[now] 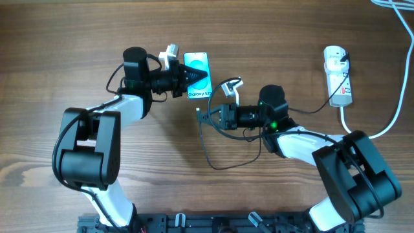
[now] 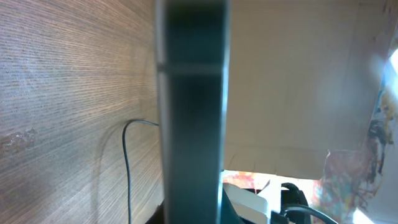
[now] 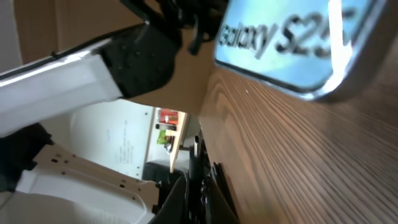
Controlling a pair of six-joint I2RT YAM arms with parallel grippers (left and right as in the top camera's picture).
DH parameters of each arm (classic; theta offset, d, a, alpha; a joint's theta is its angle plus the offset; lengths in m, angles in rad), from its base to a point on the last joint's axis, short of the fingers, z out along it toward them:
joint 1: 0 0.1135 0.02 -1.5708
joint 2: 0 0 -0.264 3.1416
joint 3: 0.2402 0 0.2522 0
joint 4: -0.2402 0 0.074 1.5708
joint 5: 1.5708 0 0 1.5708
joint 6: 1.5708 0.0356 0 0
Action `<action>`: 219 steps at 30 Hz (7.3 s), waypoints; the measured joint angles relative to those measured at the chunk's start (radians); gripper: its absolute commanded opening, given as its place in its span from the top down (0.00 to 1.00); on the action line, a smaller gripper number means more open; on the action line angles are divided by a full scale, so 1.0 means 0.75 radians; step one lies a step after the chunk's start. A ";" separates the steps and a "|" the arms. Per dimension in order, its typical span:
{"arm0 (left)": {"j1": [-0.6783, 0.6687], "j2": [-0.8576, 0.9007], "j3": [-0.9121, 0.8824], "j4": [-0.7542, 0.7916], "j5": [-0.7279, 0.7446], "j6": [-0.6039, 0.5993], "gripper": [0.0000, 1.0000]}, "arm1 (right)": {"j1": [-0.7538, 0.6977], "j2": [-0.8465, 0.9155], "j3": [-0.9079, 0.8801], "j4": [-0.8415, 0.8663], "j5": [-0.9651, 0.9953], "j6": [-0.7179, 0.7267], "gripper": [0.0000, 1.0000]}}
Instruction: Plug charger to phone and switch on socket
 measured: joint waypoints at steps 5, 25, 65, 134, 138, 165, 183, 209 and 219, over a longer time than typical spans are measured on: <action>0.000 0.000 0.000 0.008 0.001 -0.027 0.96 | -0.002 -0.001 -0.001 0.000 0.035 0.019 0.96; 0.000 0.000 0.000 0.035 0.037 -0.045 0.96 | -0.039 -0.001 -0.001 -0.010 0.090 0.029 0.96; -0.026 0.000 0.000 0.035 0.036 -0.075 0.96 | -0.039 -0.001 -0.001 -0.011 0.102 0.070 0.96; -0.029 0.000 0.000 0.035 0.025 -0.075 0.96 | -0.039 -0.004 -0.004 0.006 0.111 0.109 0.96; -0.029 0.000 0.000 0.035 0.025 -0.075 0.96 | -0.039 -0.004 -0.004 0.016 0.108 0.109 0.96; -0.029 0.000 0.000 0.035 0.020 -0.075 0.96 | -0.055 -0.004 -0.004 -0.011 0.102 0.119 0.96; -0.029 0.000 0.000 0.035 0.016 -0.075 0.96 | -0.057 -0.004 -0.004 -0.010 0.097 0.124 0.96; -0.029 0.000 0.000 0.035 0.010 -0.077 0.96 | -0.057 -0.004 -0.005 -0.016 0.072 0.139 0.96; -0.029 0.000 0.000 0.035 0.010 -0.080 0.96 | -0.057 -0.004 -0.005 -0.016 0.072 0.139 0.96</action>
